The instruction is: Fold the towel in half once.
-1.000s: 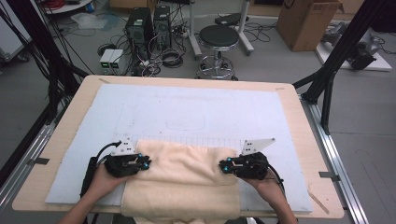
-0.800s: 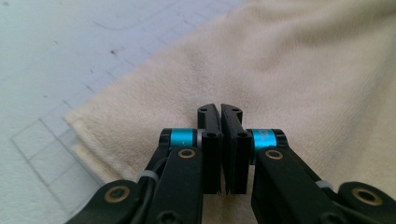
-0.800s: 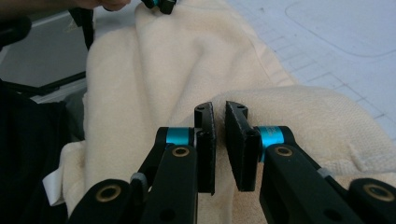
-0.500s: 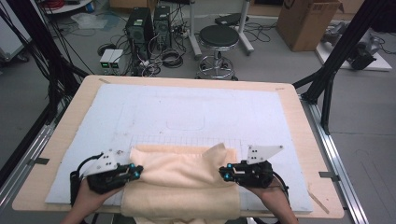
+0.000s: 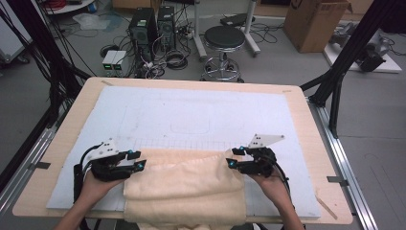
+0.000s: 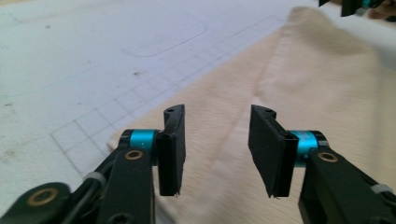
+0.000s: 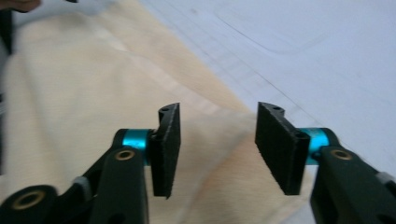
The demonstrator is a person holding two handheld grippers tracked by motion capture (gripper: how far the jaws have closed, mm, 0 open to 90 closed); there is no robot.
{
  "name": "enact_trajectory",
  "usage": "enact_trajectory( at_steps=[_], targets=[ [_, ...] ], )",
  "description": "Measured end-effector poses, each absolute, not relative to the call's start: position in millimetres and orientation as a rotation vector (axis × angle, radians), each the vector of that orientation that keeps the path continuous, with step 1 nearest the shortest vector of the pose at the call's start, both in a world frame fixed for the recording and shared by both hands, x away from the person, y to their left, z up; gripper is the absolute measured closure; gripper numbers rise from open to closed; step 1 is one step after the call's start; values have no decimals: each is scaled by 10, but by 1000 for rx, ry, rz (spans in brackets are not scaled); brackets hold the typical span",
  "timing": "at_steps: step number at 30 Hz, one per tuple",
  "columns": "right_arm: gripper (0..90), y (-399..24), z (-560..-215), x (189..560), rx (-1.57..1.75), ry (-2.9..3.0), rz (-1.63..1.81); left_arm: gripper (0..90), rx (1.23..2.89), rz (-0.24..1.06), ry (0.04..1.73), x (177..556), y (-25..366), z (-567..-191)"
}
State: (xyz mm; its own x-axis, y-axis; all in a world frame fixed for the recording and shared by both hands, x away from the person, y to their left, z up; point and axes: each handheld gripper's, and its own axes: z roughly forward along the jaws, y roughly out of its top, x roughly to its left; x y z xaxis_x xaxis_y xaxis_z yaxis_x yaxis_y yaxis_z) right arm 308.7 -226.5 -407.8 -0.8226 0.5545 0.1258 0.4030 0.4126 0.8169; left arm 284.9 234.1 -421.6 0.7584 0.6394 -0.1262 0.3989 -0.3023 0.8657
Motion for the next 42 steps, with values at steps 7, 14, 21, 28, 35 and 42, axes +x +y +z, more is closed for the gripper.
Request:
enact_trajectory(
  at_steps=[7, 14, 21, 28, 35, 42],
  targets=[
    [649, -2212, -4255, 3280, 919, 2608, 1392, 605, 2094, 189, 793, 2944, 2206, -4396],
    [815, -2163, -4104, 3009, 707, 2652, 1429, 876, 2086, 168, 699, 2771, 2206, -4305],
    [750, -2334, -3944, 2594, 597, 2651, 1554, 878, 1988, 32, 468, 2268, 2331, -4126],
    [580, -2558, -3836, 2633, 722, 2496, 1638, 652, 1852, 112, 492, 2368, 2453, -3989],
    [508, -2403, -4098, 3117, 870, 2497, 1326, 566, 1896, 384, 823, 2932, 2373, -4210],
    [461, -2370, -4339, 3402, 931, 2560, 1189, 495, 1966, 322, 997, 3247, 2393, -4441]
  ],
)
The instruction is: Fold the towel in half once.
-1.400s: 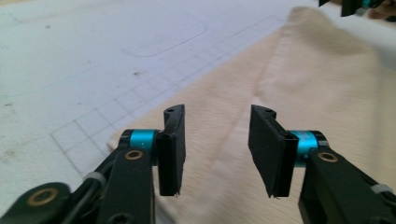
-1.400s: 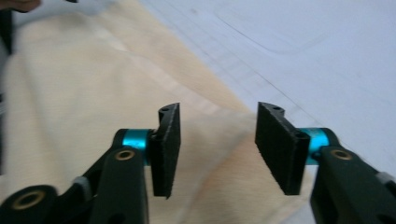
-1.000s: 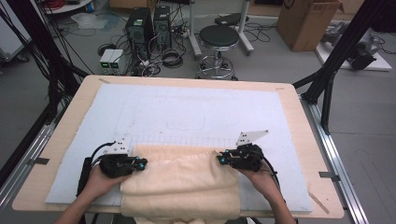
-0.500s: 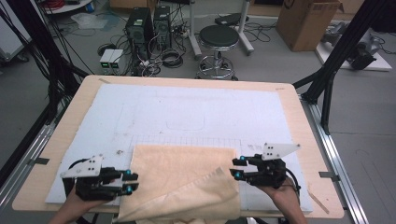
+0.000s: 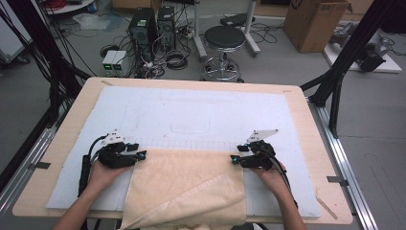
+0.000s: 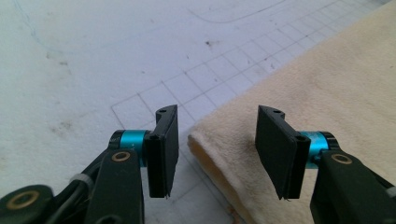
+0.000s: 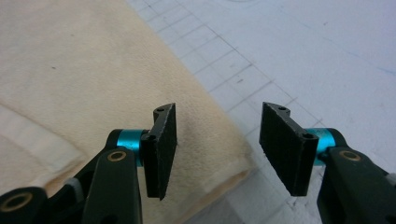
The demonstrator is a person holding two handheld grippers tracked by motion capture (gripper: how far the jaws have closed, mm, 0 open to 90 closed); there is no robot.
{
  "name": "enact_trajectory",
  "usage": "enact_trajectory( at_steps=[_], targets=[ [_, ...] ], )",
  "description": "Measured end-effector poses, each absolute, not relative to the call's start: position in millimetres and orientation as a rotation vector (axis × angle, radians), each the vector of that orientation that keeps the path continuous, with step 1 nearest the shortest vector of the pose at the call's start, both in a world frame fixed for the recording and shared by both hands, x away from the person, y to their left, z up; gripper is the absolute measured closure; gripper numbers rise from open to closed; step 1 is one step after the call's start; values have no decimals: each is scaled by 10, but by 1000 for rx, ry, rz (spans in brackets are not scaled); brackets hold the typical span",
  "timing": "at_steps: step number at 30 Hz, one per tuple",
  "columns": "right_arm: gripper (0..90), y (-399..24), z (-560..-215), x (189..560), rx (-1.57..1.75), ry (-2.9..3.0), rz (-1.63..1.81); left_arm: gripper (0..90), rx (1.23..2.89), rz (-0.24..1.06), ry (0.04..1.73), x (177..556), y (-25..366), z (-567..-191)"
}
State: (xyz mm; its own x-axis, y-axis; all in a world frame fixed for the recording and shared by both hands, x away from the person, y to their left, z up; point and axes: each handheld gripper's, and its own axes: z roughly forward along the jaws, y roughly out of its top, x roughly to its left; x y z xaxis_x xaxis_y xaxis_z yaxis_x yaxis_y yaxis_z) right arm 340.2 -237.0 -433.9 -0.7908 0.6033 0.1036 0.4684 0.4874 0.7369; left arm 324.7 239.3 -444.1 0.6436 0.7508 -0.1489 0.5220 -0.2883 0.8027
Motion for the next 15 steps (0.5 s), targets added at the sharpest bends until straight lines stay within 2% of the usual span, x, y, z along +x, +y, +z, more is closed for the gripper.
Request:
enact_trajectory(
  at_steps=[2, 4, 5, 6, 7, 8, 15],
  targets=[
    [460, -2374, -4382, 3452, 941, 2564, 1187, 493, 1984, 292, 1019, 3274, 2383, -4478],
    [526, -2368, -4411, 3475, 955, 2582, 1189, 539, 1984, 266, 999, 3271, 2387, -4474],
    [578, -2358, -4426, 3477, 942, 2602, 1198, 623, 1986, 269, 996, 3264, 2375, -4479],
    [680, -2350, -4422, 3472, 928, 2615, 1201, 650, 1996, 268, 985, 3259, 2373, -4473],
    [749, -2344, -4410, 3465, 913, 2632, 1222, 751, 1989, 259, 971, 3254, 2370, -4469],
    [817, -2333, -4398, 3455, 891, 2634, 1223, 809, 1989, 279, 967, 3249, 2361, -4464],
    [855, -2292, -4221, 3559, 873, 2586, 1187, 855, 1932, 381, 978, 3407, 2289, -4276]
  ],
)
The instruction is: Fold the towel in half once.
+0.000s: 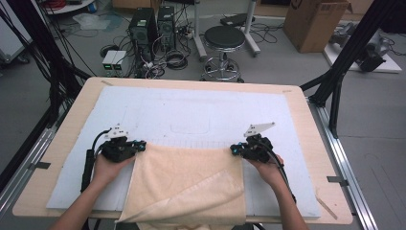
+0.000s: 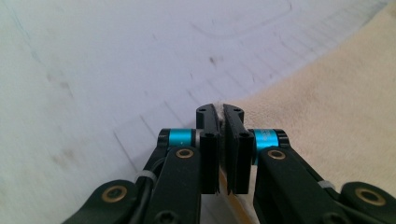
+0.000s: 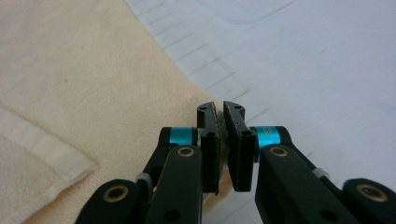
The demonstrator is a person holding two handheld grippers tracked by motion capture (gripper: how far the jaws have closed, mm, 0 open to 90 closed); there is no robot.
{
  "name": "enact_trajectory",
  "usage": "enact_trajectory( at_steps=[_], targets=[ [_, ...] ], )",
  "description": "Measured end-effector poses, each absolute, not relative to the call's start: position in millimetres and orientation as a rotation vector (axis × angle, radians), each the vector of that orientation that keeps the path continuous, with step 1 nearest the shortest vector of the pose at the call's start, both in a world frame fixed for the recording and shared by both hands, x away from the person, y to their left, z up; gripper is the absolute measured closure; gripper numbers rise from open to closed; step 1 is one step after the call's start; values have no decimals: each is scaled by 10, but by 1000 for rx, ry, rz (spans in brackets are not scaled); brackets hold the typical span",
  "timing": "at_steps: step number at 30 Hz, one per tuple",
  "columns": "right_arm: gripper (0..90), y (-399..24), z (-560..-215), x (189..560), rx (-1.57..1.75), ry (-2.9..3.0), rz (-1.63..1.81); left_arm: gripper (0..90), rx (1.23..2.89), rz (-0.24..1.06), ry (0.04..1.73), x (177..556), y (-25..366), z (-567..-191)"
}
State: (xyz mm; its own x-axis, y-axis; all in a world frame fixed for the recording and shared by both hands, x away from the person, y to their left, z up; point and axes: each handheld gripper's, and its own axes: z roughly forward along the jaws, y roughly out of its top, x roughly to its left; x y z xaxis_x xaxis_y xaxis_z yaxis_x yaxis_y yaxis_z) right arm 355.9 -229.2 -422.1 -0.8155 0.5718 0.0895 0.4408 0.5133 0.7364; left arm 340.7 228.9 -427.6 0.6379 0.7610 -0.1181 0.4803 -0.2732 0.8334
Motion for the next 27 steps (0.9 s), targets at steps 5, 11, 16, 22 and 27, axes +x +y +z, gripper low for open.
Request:
enact_trajectory(
  at_steps=[5, 11, 16, 22, 27],
  targets=[
    [858, -2261, -3959, 3855, 908, 2488, 1158, 857, 1857, 494, 1008, 3749, 2237, -3983],
    [858, -2285, -3648, 4306, 979, 2353, 1219, 857, 1829, 584, 1078, 4307, 2190, -3663],
    [851, -2235, -3478, 4606, 1008, 2276, 1203, 851, 1792, 611, 1094, 4629, 2149, -3484],
    [548, -2275, -3809, 4770, 1169, 2289, 1177, 671, 1866, 514, 1122, 4693, 2174, -3784],
    [399, -2234, -3982, 4615, 1156, 2315, 1164, 538, 1836, 435, 1094, 4518, 2277, -3964]
  ],
)
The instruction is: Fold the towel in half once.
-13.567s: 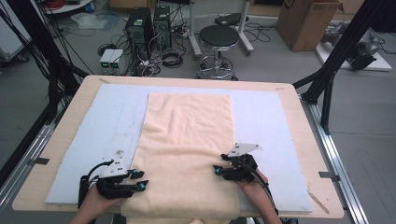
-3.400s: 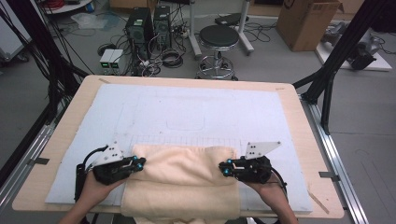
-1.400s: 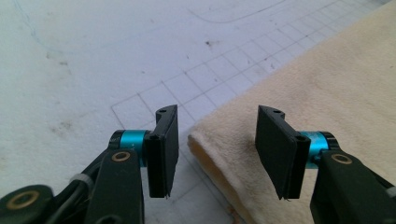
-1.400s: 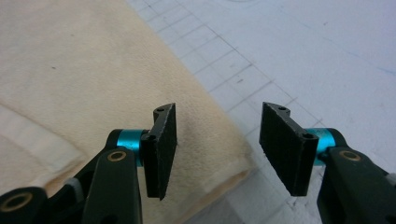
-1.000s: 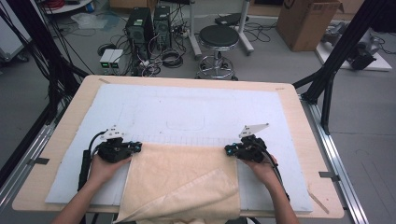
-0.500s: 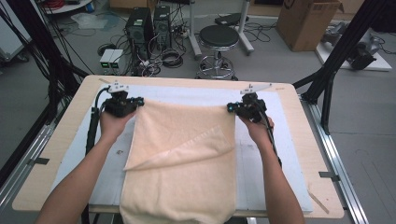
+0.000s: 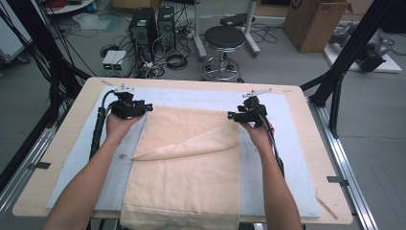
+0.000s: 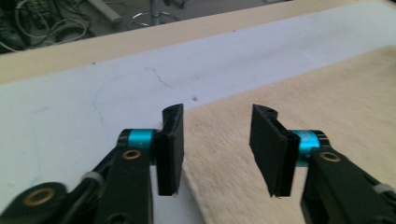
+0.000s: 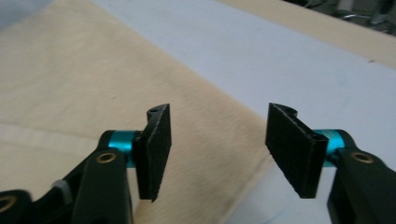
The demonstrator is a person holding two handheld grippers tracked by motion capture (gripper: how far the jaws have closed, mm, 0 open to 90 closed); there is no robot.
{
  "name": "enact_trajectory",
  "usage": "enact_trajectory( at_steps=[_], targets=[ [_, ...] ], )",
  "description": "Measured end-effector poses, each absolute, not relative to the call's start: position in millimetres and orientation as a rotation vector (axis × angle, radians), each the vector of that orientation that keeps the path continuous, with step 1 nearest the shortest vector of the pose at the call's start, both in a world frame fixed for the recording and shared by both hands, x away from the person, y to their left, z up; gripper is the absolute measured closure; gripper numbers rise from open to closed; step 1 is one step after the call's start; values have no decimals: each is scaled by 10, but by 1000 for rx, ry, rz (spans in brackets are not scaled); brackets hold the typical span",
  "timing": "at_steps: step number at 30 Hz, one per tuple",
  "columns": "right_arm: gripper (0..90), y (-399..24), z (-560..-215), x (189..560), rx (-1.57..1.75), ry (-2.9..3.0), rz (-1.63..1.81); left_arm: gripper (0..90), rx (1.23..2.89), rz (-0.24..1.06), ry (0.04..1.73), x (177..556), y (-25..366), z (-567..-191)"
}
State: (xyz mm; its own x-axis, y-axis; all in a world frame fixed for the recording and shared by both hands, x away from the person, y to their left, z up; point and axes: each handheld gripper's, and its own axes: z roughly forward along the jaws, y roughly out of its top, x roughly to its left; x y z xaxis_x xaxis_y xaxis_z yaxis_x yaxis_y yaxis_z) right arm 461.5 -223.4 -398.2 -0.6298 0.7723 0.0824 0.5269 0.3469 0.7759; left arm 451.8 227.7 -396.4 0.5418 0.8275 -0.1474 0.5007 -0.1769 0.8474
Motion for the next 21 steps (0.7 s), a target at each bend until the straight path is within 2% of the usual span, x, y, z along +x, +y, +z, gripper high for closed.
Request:
enact_trajectory(
  at_steps=[3, 10, 13, 16, 21],
  targets=[
    [398, -2213, -4009, 4463, 1107, 2341, 1219, 475, 1831, 422, 1037, 4328, 2304, -3992],
    [404, -2157, -4089, 4091, 1056, 2347, 1244, 472, 1841, 401, 920, 3815, 2317, -4057],
    [360, -2152, -4116, 4016, 1082, 2418, 1243, 454, 1883, 377, 857, 3587, 2315, -4121],
    [399, -2142, -4120, 3913, 1046, 2386, 1226, 423, 1884, 390, 830, 3399, 2327, -4179],
    [397, -2145, -4292, 3797, 1041, 2398, 1211, 397, 1926, 341, 830, 3260, 2351, -4292]
  ],
)
